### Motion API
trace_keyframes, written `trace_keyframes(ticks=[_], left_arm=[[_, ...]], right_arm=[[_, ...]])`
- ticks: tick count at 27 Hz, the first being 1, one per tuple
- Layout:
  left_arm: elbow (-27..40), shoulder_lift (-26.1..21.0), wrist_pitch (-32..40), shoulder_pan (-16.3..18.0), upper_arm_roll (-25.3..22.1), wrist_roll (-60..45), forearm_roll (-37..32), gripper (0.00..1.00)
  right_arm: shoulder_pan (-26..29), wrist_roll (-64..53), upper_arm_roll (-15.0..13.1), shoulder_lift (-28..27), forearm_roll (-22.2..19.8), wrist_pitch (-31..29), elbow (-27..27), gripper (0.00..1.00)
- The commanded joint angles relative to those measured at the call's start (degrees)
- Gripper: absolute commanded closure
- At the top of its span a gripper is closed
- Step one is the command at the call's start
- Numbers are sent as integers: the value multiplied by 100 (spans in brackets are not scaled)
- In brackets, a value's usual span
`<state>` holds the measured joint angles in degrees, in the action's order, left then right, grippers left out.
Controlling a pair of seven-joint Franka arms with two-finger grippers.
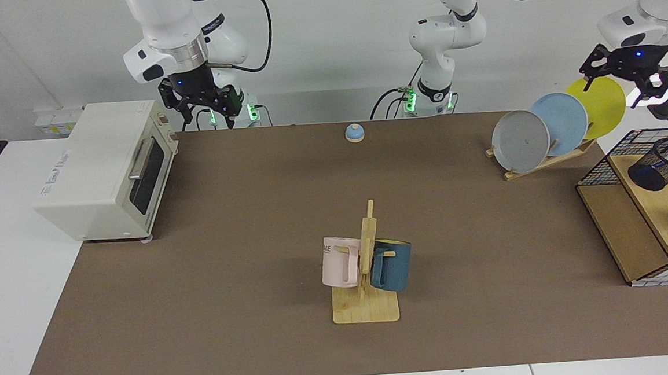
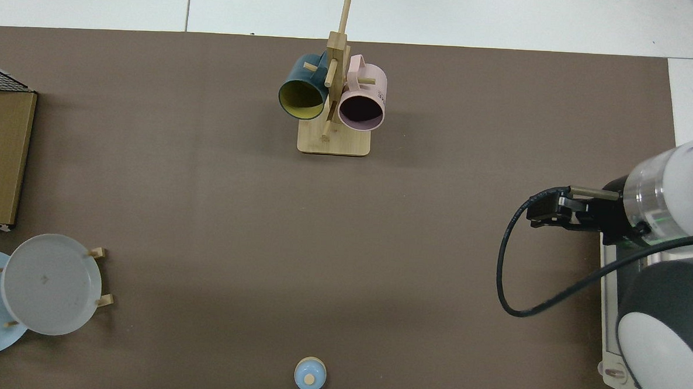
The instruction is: Put markers into pen holder
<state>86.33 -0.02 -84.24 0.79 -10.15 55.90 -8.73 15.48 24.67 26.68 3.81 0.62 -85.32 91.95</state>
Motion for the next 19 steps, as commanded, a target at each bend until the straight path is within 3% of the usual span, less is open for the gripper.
trace_keyframes(ticks=[1,12,19], left_arm=[[278,231,83,-352,-198,-1132,494,0],[612,371,-347,-378,312,-2952,961,0],[665,372,-427,-369,365,-3164,1075,0]], right_arm=[[139,-120,75,41,87,6,52,0],[139,-120,75,41,87,6,52,0],[139,-120,75,50,87,6,52,0]])
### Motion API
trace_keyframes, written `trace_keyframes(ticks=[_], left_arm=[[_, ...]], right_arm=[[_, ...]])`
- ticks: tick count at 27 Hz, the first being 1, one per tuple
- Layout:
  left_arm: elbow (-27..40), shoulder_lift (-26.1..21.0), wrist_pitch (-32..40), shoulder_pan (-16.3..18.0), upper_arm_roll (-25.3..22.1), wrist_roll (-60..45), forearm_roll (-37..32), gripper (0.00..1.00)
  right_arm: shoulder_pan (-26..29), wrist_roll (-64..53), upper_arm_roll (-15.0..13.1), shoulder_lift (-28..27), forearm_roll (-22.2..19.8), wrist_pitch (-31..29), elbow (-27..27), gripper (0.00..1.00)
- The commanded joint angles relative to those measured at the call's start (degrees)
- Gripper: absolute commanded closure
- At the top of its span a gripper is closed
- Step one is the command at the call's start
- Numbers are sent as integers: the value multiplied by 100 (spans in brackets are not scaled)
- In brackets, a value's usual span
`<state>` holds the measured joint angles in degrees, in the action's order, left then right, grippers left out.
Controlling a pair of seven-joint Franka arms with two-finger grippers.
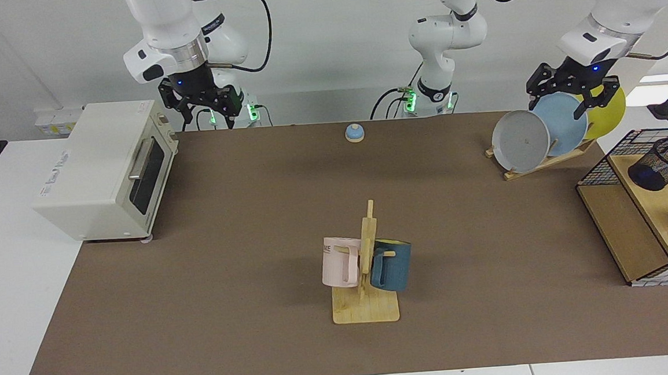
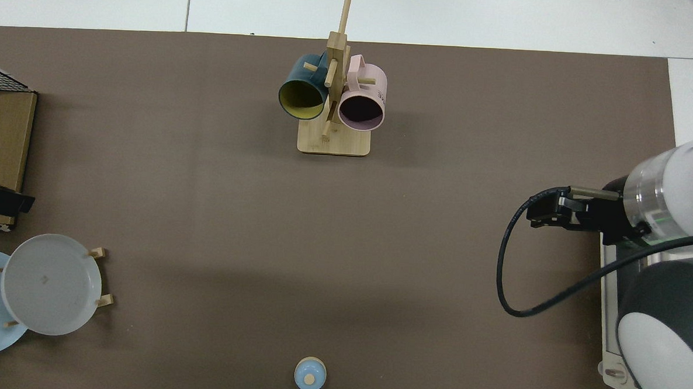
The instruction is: Put markers into pen holder
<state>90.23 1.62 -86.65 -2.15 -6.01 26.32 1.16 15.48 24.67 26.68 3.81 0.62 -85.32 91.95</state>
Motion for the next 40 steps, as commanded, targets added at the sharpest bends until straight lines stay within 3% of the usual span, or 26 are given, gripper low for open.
trace_keyframes(ticks=[1,11,17,40], left_arm=[[267,199,-186,-75,-32,-241,86,0],[223,181,-186,-84,74,-479,7,0],[205,190,69,-84,153,-1313,-1,0],[223,207,262,197,724,-1472,-273,0]], right_arm=[[139,-120,75,41,87,6,51,0],[139,-120,75,50,87,6,51,0],[139,-120,75,50,87,6,51,0],[139,-120,75,50,87,6,51,0]])
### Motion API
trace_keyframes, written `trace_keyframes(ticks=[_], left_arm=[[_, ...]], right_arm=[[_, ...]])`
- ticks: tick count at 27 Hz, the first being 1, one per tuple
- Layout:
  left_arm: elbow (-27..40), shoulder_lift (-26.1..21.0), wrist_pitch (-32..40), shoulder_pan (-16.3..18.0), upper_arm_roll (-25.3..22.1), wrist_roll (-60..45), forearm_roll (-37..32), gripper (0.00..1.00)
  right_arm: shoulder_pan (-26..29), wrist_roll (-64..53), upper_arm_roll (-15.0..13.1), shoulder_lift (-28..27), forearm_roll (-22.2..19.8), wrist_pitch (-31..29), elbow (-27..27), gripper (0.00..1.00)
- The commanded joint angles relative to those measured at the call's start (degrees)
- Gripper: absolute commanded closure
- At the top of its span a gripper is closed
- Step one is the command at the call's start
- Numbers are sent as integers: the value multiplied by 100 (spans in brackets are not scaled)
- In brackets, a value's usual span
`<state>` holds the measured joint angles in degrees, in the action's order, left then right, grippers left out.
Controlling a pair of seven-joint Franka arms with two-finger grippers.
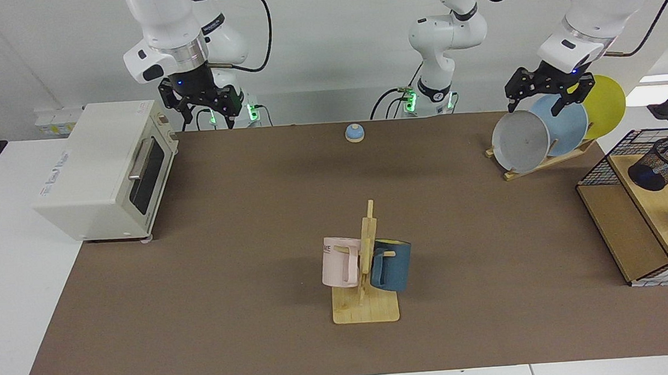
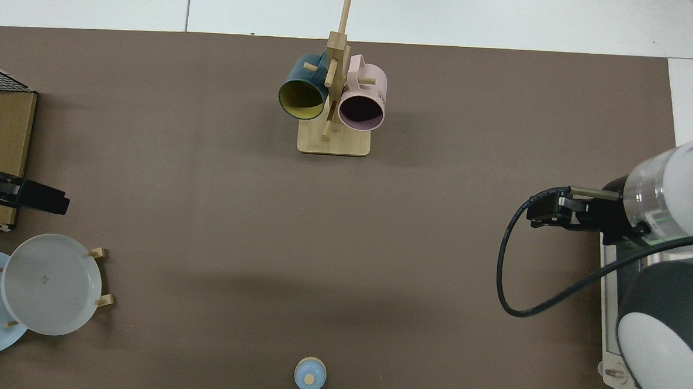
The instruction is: Put markers into pen holder
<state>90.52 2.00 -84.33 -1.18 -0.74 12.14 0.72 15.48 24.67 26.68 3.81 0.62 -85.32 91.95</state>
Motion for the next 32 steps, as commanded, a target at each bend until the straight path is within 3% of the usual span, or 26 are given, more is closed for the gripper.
trace_keyframes(ticks=[1,32], left_arm=[[194,178,30,100,188,-54,-230,0],[132,160,22,118,135,-10,-222,0]], right_arm=[[139,-120,75,41,87,6,51,0],[139,-120,75,50,87,6,51,0]])
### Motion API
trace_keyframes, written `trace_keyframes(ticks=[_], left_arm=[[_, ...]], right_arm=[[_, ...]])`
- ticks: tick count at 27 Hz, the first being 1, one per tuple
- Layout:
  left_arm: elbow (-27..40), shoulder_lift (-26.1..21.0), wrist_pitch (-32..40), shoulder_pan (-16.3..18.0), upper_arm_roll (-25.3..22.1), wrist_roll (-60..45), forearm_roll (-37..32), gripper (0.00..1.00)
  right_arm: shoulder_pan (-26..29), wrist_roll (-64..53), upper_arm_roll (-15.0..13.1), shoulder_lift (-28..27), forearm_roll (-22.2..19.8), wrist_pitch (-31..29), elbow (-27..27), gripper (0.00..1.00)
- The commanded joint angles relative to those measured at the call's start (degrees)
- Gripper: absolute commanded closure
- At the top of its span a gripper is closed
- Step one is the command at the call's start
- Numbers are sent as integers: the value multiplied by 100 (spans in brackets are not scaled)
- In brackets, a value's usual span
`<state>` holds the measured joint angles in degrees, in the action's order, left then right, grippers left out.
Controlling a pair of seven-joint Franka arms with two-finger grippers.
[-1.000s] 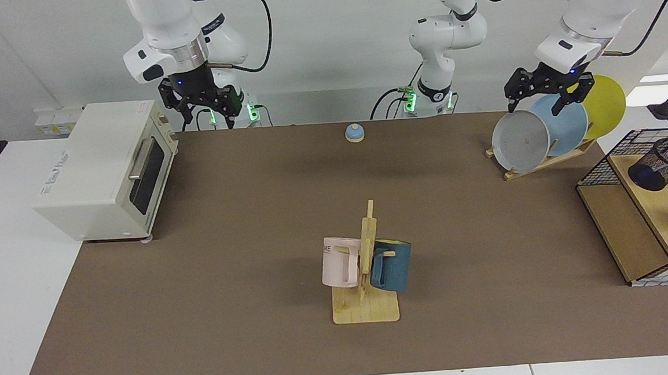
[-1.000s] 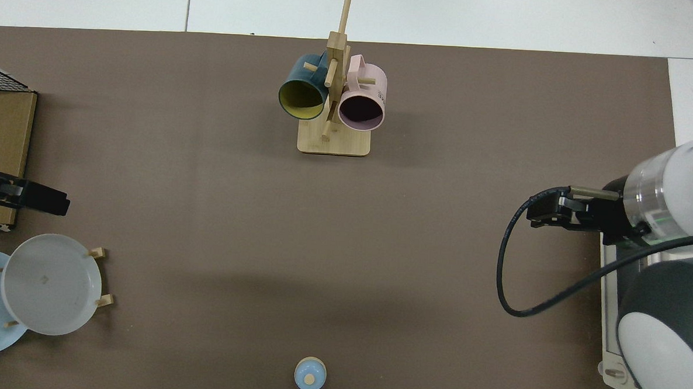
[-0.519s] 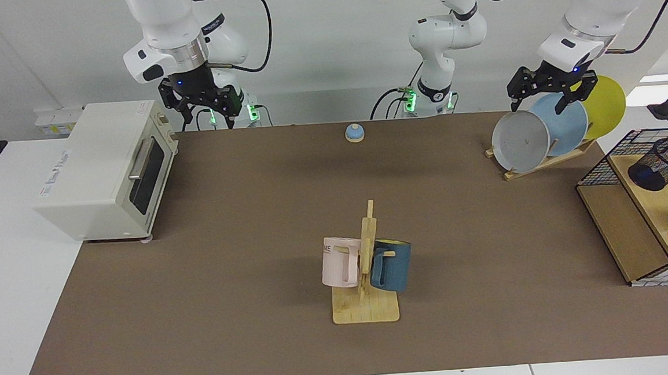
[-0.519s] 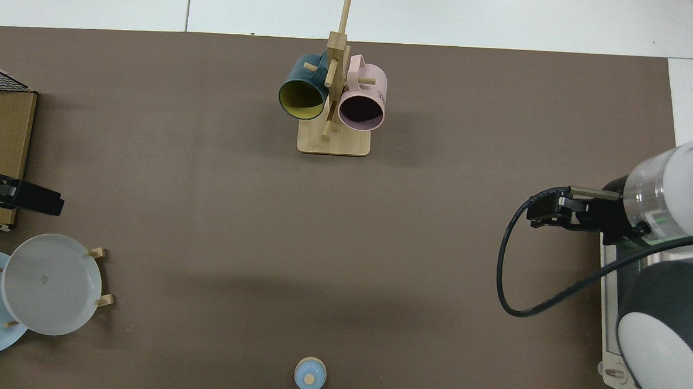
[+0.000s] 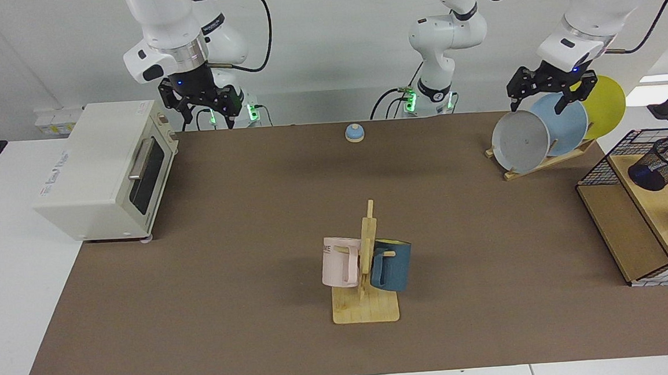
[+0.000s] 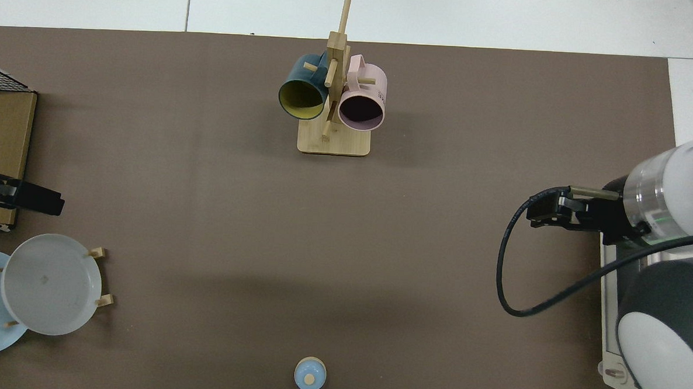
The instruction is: Put markers into pen holder
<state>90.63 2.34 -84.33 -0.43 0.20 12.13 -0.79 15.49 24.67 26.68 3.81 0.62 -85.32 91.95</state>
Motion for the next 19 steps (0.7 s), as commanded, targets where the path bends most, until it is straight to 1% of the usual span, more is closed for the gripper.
trace_keyframes(ticks=[1,7,14,17,19], left_arm=[[121,126,22,43,42,-9,-71,0],[121,126,22,52,42,-9,-71,0],[121,126,22,52,42,-9,-71,0],[121,126,22,52,42,-9,-71,0],[121,126,22,52,42,-9,-71,0]], right_arm=[[139,-120,75,50,87,6,51,0],[165,-172,75,50,87,6,51,0],[315,-137,66,67,78,15,51,0],[219,-164,-92,94,78,15,43,0],[157,-173,-128,103,61,15,43,0]])
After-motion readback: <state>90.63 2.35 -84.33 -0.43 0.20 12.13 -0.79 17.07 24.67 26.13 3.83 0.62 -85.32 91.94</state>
